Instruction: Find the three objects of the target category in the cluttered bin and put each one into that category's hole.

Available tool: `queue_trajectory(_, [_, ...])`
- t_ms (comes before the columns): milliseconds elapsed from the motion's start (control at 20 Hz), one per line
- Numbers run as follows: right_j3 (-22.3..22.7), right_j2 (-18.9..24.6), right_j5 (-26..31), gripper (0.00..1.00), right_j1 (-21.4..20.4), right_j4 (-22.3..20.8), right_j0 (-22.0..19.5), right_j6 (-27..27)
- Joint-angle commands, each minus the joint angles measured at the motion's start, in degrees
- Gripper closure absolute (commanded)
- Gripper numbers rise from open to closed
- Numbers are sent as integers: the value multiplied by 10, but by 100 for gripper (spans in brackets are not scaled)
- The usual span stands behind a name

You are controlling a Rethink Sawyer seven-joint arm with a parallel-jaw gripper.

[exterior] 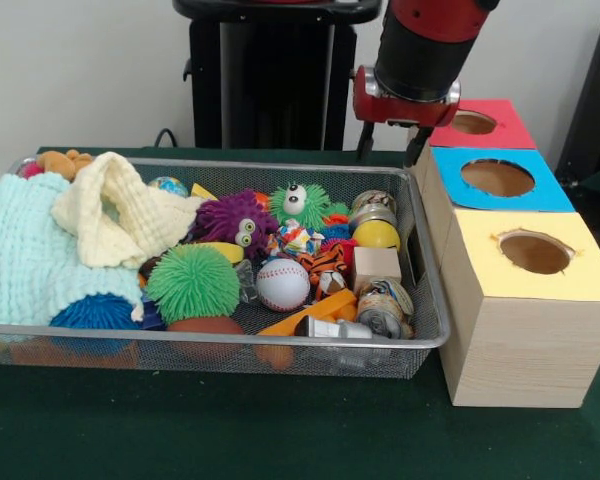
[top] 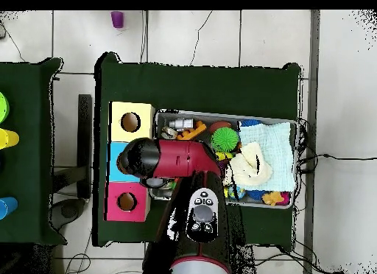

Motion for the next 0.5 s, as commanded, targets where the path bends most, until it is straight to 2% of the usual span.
queue_trajectory(50, [-12,8,-52,0,42,-11,4,111])
queue_trajectory(300, [-33,-16,-85,0,74,-20,26,136])
queue_trajectory(500, [-32,-24,-126,0,97,-20,29,132])
